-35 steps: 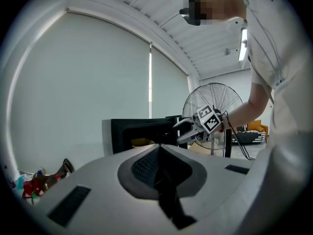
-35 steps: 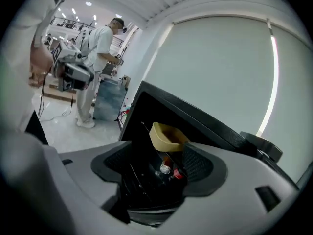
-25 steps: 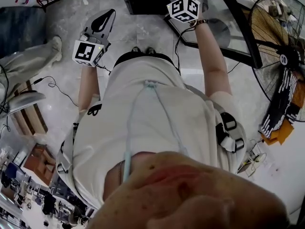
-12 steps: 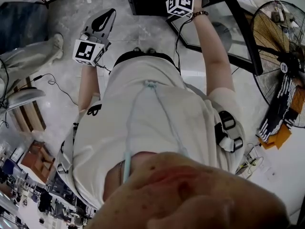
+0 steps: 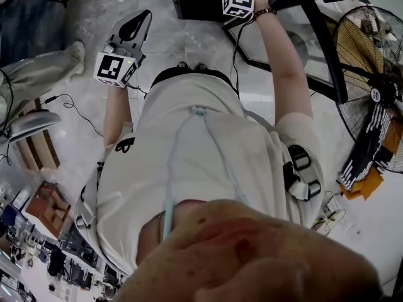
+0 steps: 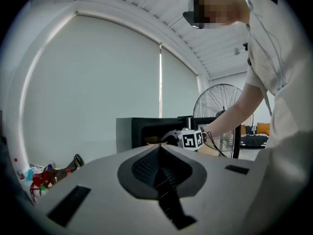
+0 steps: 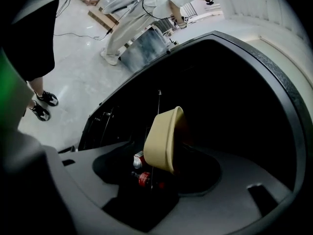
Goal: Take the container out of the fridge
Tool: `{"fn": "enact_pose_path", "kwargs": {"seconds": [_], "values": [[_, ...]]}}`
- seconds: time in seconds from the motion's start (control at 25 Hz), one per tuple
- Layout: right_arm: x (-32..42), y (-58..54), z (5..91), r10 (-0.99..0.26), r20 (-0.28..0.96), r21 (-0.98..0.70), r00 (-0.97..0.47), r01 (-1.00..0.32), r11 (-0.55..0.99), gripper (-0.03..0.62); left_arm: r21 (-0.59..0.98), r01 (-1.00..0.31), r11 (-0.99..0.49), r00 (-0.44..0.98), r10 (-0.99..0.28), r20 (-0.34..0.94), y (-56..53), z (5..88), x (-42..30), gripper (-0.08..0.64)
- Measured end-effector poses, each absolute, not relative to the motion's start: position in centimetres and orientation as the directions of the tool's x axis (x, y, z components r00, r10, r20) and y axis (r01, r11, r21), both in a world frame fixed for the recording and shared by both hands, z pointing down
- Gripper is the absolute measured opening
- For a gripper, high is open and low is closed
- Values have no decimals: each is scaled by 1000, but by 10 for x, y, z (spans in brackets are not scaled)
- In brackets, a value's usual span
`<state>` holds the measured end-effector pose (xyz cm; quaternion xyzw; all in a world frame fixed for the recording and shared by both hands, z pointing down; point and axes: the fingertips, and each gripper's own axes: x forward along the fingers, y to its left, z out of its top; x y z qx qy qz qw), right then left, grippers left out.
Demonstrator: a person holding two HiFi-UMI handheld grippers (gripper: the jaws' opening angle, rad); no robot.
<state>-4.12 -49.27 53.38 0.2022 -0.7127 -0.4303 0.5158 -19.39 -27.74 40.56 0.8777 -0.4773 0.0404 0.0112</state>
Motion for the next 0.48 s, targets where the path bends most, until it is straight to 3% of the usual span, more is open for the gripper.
{"fn": "enact_pose_path", "kwargs": {"seconds": [0.16,0.48], "values": [[-43,-495,532,-741,551,832,-385,178,526,169,-19,-842,-540,536,-839,93,-271,410,-195,8],[-46,-493,531,-732,571,820,-371,212,532,158,-20,-856,-517,514,-853,94,-260,408,-206,8]]}}
